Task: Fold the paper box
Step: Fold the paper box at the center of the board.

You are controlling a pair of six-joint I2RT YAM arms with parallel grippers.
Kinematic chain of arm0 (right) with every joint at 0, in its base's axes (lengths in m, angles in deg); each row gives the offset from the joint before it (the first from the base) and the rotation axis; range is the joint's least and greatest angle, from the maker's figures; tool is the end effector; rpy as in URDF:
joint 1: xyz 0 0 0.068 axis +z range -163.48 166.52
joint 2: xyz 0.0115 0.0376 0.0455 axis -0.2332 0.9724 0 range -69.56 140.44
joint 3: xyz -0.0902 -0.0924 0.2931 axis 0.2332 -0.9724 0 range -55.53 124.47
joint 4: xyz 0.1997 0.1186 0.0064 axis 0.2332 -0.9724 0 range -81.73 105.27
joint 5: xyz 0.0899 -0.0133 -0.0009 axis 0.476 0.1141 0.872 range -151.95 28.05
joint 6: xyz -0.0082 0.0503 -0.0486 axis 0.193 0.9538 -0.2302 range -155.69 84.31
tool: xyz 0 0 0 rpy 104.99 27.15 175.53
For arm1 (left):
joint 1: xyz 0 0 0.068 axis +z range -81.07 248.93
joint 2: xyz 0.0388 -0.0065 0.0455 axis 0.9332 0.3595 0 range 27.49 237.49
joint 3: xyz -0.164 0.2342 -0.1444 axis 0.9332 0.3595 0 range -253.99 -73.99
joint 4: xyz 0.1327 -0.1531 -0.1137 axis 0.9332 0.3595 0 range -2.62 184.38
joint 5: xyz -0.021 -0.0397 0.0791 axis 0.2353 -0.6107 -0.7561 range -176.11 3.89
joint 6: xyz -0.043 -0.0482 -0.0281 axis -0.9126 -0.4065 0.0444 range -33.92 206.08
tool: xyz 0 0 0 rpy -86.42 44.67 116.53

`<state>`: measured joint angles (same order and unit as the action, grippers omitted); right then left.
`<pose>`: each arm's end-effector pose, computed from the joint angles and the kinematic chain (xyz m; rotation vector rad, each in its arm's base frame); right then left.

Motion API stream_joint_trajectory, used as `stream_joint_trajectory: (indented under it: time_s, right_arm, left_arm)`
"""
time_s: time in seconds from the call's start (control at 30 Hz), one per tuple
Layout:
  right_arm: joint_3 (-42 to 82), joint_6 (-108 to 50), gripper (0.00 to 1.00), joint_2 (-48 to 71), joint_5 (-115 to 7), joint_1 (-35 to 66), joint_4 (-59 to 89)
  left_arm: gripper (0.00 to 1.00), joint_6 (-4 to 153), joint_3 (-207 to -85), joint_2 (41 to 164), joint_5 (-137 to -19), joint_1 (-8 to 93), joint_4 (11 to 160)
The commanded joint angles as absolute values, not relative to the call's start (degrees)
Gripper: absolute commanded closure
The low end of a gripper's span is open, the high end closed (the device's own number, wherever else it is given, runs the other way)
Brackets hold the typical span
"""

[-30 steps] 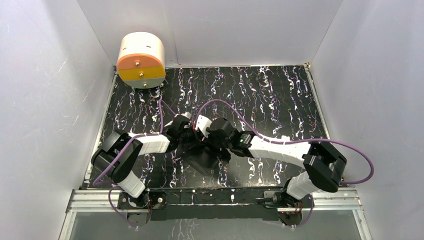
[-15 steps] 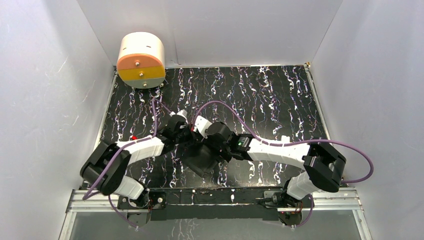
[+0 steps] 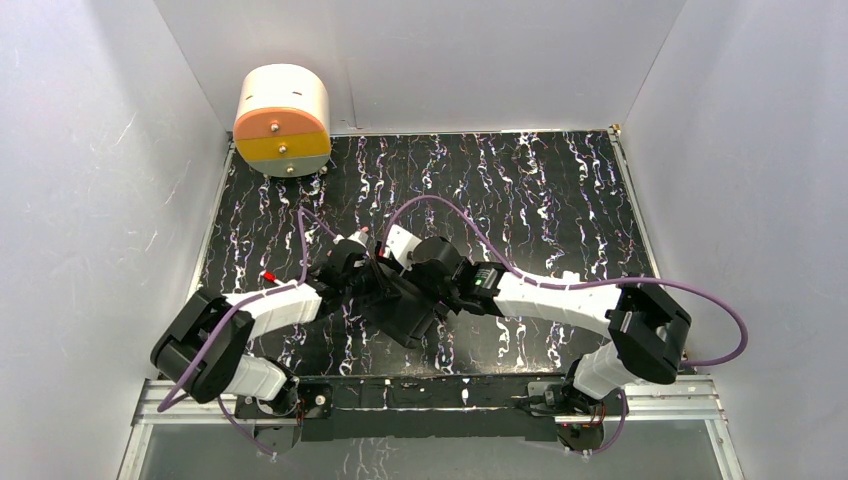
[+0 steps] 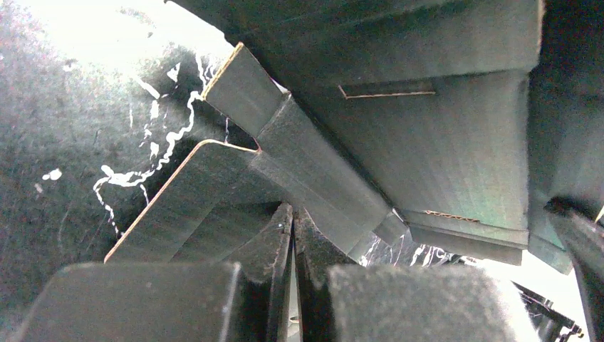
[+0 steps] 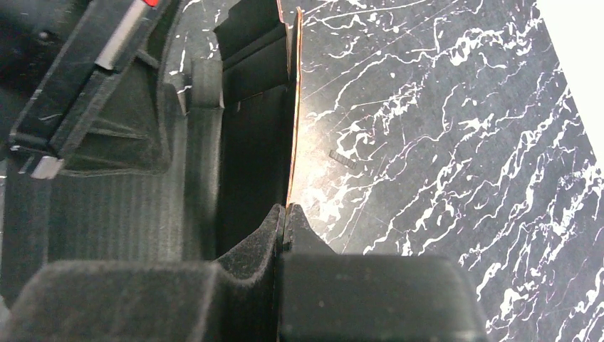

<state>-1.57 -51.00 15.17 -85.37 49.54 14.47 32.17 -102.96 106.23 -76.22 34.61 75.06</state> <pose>0.1626 0.2690 0.3008 -1.1156 1.7472 0.0753 0.1980 -0.1472 0.2163 -0.3095 2.3986 -0.9805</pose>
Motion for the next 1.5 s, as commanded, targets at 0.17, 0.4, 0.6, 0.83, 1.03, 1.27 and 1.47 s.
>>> stream_joint_trajectory:
  time_s: [0.17,0.4,0.6,0.83,1.03,1.27,1.47]
  right_arm:
    - [3.5,-51.0,1.00,13.7,-79.1,49.4,15.4]
    - [4.4,-48.1,1.00,11.7,-74.0,49.4,11.6]
    - [4.6,-45.0,1.00,11.6,-70.7,50.0,10.7]
    - [4.4,-40.6,1.00,12.1,-72.8,53.1,8.9]
    - [5.0,-38.2,1.00,12.5,-75.5,55.2,7.3]
    - [3.2,-40.1,1.00,11.3,-82.1,54.9,7.6]
    - [2.6,-44.7,1.00,10.4,-76.3,48.5,8.3]
  left_arm:
    - [1.00,31.7,-102.8,114.7,-76.5,34.5,69.8]
    - [1.00,31.7,-102.4,117.4,-77.9,34.3,68.7]
    - [1.00,30.9,-101.5,118.8,-78.6,34.2,67.2]
    - [1.00,28.4,-100.6,120.6,-79.3,34.2,63.9]
    - [1.00,26.3,-99.8,121.9,-79.9,34.1,61.0]
    - [1.00,26.9,-99.2,117.6,-79.7,34.1,62.2]
    - [0.95,29.3,-98.7,109.0,-80.2,34.2,67.3]
